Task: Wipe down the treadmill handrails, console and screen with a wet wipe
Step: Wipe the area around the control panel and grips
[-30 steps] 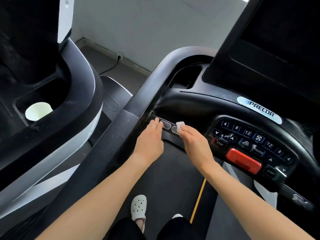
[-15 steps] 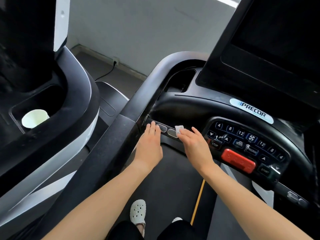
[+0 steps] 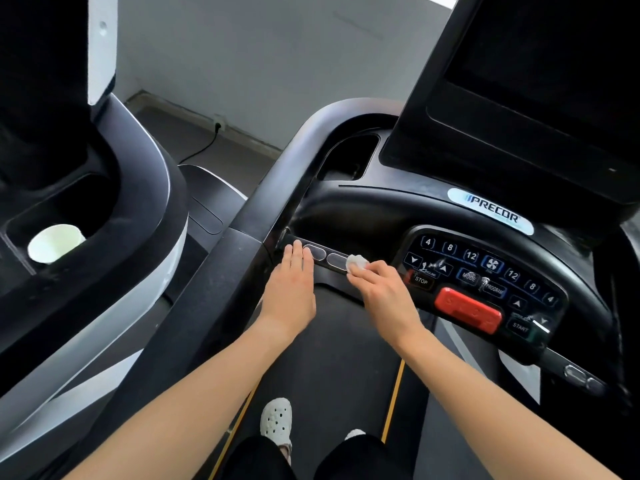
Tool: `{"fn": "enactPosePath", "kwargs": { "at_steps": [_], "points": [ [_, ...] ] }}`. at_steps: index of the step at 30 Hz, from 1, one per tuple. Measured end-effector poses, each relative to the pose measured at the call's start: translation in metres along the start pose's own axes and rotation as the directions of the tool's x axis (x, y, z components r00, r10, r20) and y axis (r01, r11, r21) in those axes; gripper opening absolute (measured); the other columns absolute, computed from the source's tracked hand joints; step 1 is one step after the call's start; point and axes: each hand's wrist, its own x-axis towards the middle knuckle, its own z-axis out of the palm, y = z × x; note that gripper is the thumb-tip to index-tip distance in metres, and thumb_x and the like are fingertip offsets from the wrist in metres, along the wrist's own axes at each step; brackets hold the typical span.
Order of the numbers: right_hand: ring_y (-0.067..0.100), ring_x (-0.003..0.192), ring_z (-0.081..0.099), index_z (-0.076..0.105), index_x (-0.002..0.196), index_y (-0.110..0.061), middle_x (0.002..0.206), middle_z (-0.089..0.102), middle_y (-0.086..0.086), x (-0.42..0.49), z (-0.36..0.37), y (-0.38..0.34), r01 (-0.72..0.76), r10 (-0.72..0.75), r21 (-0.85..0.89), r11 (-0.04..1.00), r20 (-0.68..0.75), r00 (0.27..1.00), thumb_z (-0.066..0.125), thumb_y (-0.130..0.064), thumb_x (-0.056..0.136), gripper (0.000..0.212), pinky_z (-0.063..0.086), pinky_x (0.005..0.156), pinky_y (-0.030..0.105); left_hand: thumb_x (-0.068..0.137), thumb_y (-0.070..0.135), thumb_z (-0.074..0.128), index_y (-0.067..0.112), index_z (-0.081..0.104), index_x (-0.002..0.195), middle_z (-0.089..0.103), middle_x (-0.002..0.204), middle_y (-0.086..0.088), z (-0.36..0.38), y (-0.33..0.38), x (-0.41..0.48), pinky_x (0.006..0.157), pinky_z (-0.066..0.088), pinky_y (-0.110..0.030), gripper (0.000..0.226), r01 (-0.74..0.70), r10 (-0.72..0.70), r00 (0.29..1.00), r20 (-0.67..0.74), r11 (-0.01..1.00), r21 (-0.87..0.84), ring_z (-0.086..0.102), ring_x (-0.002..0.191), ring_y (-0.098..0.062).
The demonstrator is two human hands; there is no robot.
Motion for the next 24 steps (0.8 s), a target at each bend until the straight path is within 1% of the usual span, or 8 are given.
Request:
{"fn": "enactPosePath", "kwargs": {
  "at_steps": [3, 7, 10, 13, 16, 19, 21, 24],
  "points": [
    [0.025, 0.099, 0.059, 0.072, 0.117, -0.008, 0.121, 0.069, -0.006, -0.018, -0.007, 0.009, -0.038, 0.036, -0.060, 0.997, -0.020, 0.999, 0.081, 0.008, 0.074, 0.047, 0.041, 0.095, 0.033, 0.099, 0.033, 0.054, -0.003, 0.008, 0.161, 0.009, 0.168, -0.026, 0.002, 0.006, 0.000, 0.123, 0.031, -0.040, 0.086, 0.040, -0.039, 0.999, -0.010, 0.999, 0.022, 0.011, 0.157, -0.038],
    [0.026, 0.100, 0.066, 0.074, 0.108, -0.011, 0.113, 0.073, -0.004, 0.006, -0.002, -0.005, -0.057, 0.054, -0.051, 0.997, -0.054, 0.997, 0.074, 0.002, 0.085, 0.026, 0.040, 0.097, 0.036, 0.097, 0.030, 0.054, -0.003, 0.012, 0.160, 0.014, 0.168, -0.026, -0.003, 0.014, -0.001, 0.122, 0.032, -0.043, 0.082, 0.074, -0.074, 0.997, -0.002, 0.997, 0.020, 0.015, 0.157, -0.038],
    [0.021, 0.110, 0.065, 0.074, 0.110, -0.015, 0.118, 0.072, -0.006, 0.019, -0.001, -0.011, -0.075, 0.078, -0.090, 0.993, 0.030, 0.997, 0.072, 0.005, 0.080, 0.036, 0.033, 0.116, 0.045, 0.094, 0.027, 0.057, 0.000, 0.022, 0.159, 0.022, 0.167, -0.021, -0.007, 0.018, 0.000, 0.122, 0.031, -0.045, 0.079, 0.081, -0.081, 0.996, -0.030, 0.997, -0.022, 0.017, 0.156, -0.039],
    [0.018, 0.120, 0.062, 0.072, 0.121, -0.012, 0.126, 0.070, -0.006, 0.005, -0.008, -0.002, -0.070, 0.081, -0.143, 0.987, 0.071, 0.994, 0.072, 0.005, 0.080, 0.045, 0.022, 0.124, 0.055, 0.094, 0.027, 0.059, 0.006, 0.024, 0.159, 0.022, 0.168, -0.015, -0.011, 0.022, 0.002, 0.121, 0.031, -0.047, 0.076, -0.030, 0.029, 0.996, -0.080, 0.999, -0.013, 0.018, 0.156, -0.037],
    [0.017, 0.125, 0.059, 0.067, 0.129, -0.009, 0.133, 0.067, -0.004, -0.015, -0.018, 0.008, -0.081, 0.097, -0.177, 0.981, 0.084, 0.992, 0.074, 0.008, 0.078, 0.054, 0.018, 0.127, 0.053, 0.097, 0.027, 0.055, 0.011, 0.026, 0.160, 0.022, 0.169, -0.011, -0.009, 0.027, 0.005, 0.124, 0.027, -0.046, 0.071, -0.145, 0.144, 0.985, -0.097, 0.989, -0.009, 0.017, 0.157, -0.032],
    [0.022, 0.112, 0.066, 0.072, 0.115, -0.007, 0.119, 0.071, 0.002, -0.005, -0.014, 0.000, -0.156, 0.162, -0.108, 0.982, 0.047, 0.986, 0.067, 0.011, 0.079, 0.041, 0.026, 0.124, 0.053, 0.095, 0.023, 0.055, 0.015, 0.030, 0.159, 0.027, 0.168, -0.008, -0.004, 0.029, 0.003, 0.125, 0.026, -0.044, 0.069, -0.178, 0.172, 0.981, -0.087, 0.982, -0.057, 0.022, 0.156, -0.028],
    [0.027, 0.101, 0.068, 0.073, 0.107, -0.006, 0.107, 0.071, 0.006, 0.012, -0.010, -0.011, -0.244, 0.244, -0.013, 0.970, 0.049, 0.969, 0.060, 0.014, 0.079, 0.037, 0.028, 0.123, 0.051, 0.096, 0.024, 0.055, 0.015, 0.025, 0.162, 0.023, 0.170, -0.007, -0.002, 0.028, 0.000, 0.125, 0.026, -0.042, 0.073, -0.170, 0.165, 0.983, -0.081, 0.984, -0.058, 0.019, 0.157, -0.027],
    [0.032, 0.110, 0.067, 0.071, 0.114, -0.002, 0.110, 0.072, 0.013, 0.028, -0.011, -0.019, -0.290, 0.280, 0.075, 0.954, 0.117, 0.953, 0.056, 0.019, 0.079, 0.043, 0.025, 0.124, 0.048, 0.096, 0.024, 0.056, 0.015, 0.023, 0.162, 0.023, 0.170, -0.007, -0.004, 0.029, 0.000, 0.125, 0.026, -0.042, 0.074, -0.166, 0.161, 0.983, -0.084, 0.985, -0.051, 0.019, 0.157, -0.027]
  ]
}}
